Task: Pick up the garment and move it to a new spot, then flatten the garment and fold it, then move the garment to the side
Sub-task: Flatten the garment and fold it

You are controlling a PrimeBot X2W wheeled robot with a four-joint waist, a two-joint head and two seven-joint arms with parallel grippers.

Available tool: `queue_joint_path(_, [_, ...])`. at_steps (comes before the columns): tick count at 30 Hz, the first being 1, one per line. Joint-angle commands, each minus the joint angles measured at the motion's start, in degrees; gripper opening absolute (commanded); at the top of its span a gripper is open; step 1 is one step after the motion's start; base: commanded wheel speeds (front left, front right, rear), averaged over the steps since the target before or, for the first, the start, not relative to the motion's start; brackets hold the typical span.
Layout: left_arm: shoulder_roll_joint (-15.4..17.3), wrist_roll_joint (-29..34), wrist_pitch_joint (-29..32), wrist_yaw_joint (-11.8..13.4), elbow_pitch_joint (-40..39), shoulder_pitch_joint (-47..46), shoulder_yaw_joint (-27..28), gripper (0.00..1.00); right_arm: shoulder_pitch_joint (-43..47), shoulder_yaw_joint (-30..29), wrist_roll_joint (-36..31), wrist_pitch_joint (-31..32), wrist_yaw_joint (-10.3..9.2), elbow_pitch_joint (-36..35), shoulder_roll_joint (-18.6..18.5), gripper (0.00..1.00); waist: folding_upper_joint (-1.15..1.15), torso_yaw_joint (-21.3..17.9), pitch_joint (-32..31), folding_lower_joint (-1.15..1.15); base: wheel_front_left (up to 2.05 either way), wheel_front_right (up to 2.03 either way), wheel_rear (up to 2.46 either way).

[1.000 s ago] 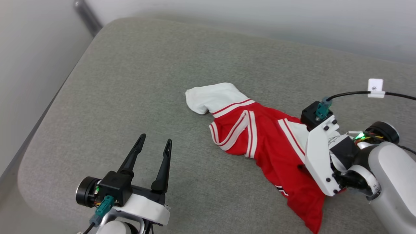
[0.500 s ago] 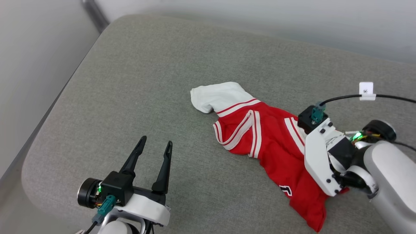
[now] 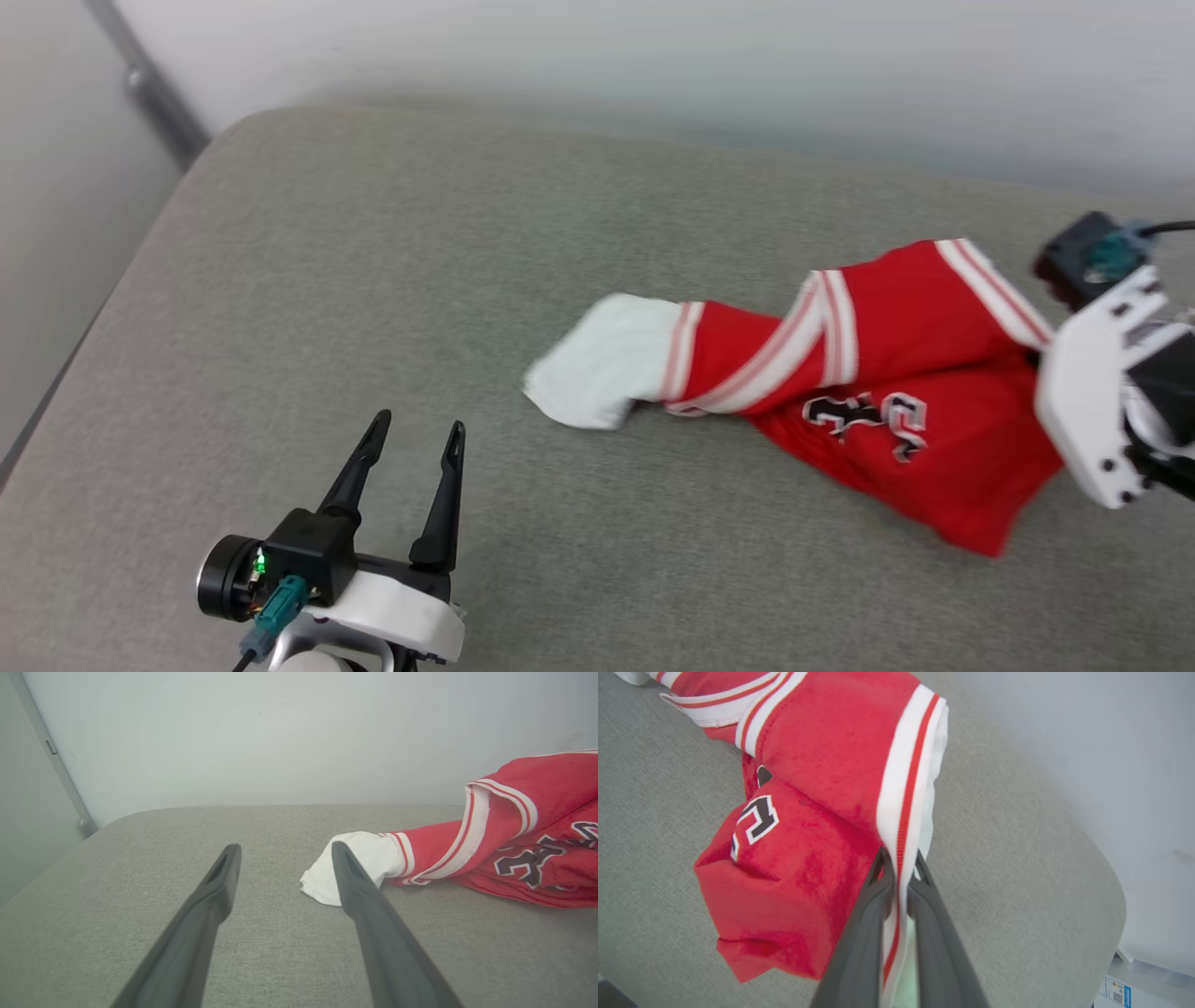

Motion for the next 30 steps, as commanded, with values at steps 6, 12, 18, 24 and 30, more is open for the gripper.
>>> queue_joint_path(6, [-0.3,0.5,-0.2,-0.3,-0.4,0.6,1.0,1.0,10.2,-10.6,-3.9,-4.0,-0.05,-2.8,-1.8,0.0,0.0,-5.2,-0.4,0.0,0.0,0.0,0.0])
queue_joint_path(12, [-0.6,1.0,-0.2,-0.9,0.2,-0.3,0.8,1.0,23.2,-22.8,-9.5,-8.0,-0.05,0.8,2.5,0.0,0.0,-7.2,0.4,0.0,0.0,0.0,0.0])
queue_joint_path(18, [-0.1,1.3,-0.2,-1.1,1.2,-0.7,0.7,1.0,30.0,-27.7,-14.4,-12.3,-0.06,5.4,9.5,0.0,0.0,-8.4,0.6,0.0,0.0,0.0,0.0])
queue_joint_path(24, [0.0,1.4,-0.2,-1.3,2.1,-0.7,0.4,1.0,29.5,-26.9,-14.8,-16.4,-0.05,9.0,14.0,1.0,0.0,-9.4,-0.4,0.0,0.0,0.0,0.0])
queue_joint_path(30, [0.0,0.9,-0.2,-1.5,1.7,-0.1,0.4,1.0,27.2,-28.8,-12.5,-24.9,-0.06,2.4,16.3,1.0,0.0,-11.1,-2.1,0.0,0.0,0.0,0.0])
